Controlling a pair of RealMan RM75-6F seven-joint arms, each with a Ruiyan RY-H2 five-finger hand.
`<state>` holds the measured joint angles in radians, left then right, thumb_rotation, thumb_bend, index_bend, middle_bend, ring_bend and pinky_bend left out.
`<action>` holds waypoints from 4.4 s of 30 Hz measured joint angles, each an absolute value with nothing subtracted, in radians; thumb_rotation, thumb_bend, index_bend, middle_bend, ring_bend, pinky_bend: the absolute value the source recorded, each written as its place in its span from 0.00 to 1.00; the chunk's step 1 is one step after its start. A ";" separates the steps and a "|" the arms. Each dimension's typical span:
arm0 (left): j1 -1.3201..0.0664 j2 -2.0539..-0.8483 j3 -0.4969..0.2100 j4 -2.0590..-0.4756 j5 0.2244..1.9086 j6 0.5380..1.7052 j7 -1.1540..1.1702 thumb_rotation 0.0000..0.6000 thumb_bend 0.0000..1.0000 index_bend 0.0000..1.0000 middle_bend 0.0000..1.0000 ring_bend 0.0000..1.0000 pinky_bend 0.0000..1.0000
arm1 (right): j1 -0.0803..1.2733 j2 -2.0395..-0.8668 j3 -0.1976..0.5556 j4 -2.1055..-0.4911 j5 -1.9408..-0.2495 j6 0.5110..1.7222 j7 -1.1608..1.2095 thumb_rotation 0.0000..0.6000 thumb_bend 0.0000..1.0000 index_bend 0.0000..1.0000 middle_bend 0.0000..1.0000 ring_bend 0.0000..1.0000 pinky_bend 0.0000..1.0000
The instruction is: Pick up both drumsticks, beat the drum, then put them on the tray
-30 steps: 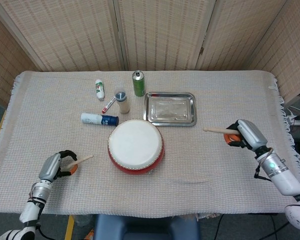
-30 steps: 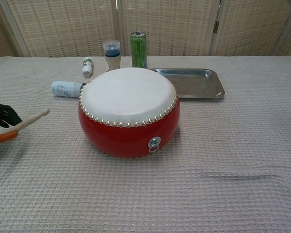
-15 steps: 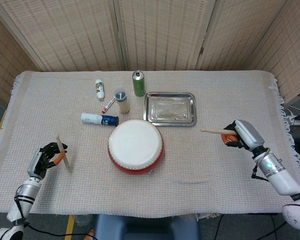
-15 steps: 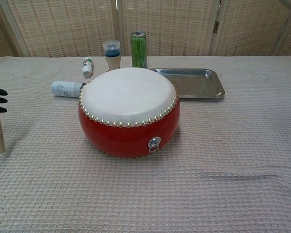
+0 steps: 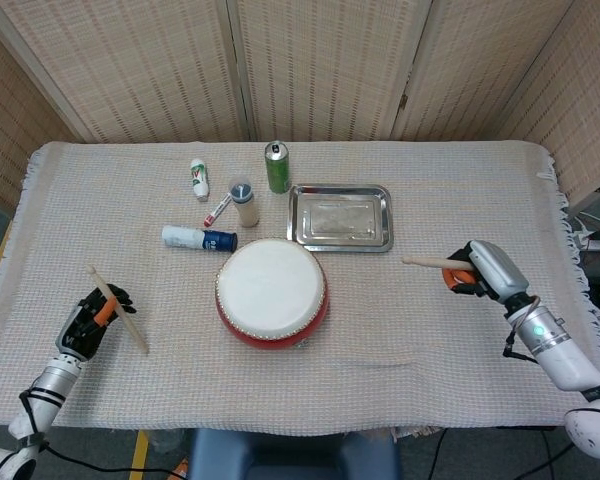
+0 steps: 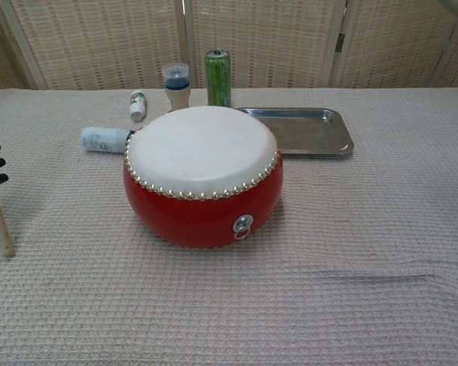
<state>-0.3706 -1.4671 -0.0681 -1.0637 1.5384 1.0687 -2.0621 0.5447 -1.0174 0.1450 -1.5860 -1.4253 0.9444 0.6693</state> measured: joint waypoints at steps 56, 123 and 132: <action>-0.336 -1.539 0.077 -1.040 1.606 1.170 -1.729 0.63 0.32 0.76 0.81 0.76 0.68 | 0.531 -1.011 0.140 -1.584 -1.452 0.996 0.713 1.00 0.65 1.00 1.00 1.00 1.00; -0.450 -1.317 0.059 -1.133 1.611 1.227 -0.983 1.00 0.69 1.00 1.00 1.00 1.00 | 0.667 -1.108 0.164 -1.619 -1.353 0.827 0.324 1.00 0.65 1.00 1.00 1.00 1.00; -0.514 -1.243 -0.009 -1.292 1.593 1.197 -0.451 1.00 0.69 1.00 1.00 1.00 1.00 | 0.802 -1.214 0.204 -1.583 -1.223 0.715 0.111 1.00 0.65 1.00 1.00 1.00 1.00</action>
<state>-0.5143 -1.2427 -0.0094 -1.2920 1.5928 1.1973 -0.4513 0.8024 -1.2142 0.2035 -1.5831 -1.2229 0.7153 0.1109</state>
